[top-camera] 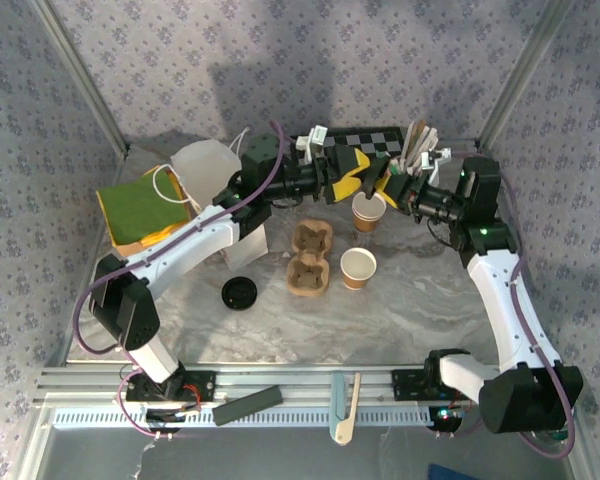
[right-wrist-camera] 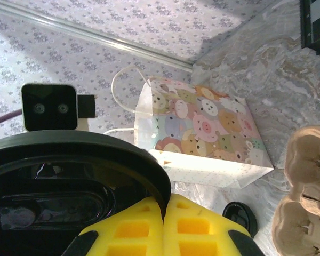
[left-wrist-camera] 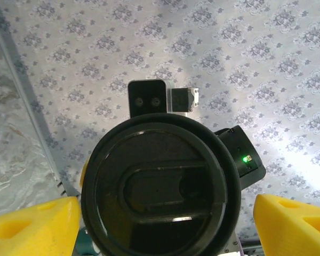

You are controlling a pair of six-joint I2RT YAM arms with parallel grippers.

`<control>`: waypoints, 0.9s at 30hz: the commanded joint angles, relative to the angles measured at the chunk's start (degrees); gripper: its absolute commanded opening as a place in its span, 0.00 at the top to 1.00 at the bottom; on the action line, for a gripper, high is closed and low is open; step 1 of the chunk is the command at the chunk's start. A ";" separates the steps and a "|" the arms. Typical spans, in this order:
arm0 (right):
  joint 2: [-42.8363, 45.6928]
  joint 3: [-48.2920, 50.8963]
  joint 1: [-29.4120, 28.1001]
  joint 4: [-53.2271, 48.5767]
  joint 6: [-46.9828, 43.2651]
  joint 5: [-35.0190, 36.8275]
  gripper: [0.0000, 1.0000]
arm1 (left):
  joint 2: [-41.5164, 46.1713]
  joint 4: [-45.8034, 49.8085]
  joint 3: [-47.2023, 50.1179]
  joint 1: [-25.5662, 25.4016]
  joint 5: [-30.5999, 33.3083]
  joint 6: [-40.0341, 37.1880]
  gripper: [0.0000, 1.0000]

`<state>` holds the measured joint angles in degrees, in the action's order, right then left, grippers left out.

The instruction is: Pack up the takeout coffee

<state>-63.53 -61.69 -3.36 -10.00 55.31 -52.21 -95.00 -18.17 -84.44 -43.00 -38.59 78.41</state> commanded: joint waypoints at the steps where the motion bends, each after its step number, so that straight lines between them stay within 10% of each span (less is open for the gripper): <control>1: -0.19 -2.05 -0.61 1.62 0.69 -1.90 0.95 | -0.99 -6.14 0.42 0.09 -2.70 2.45 0.16; 27: -1.59 -1.37 -1.66 2.80 0.63 -2.54 0.94 | -3.61 -14.58 0.94 -0.33 -4.39 7.95 0.36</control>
<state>-64.66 -61.82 -4.38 -7.97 56.14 -53.17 -98.50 -28.47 -83.15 -42.83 -42.00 85.60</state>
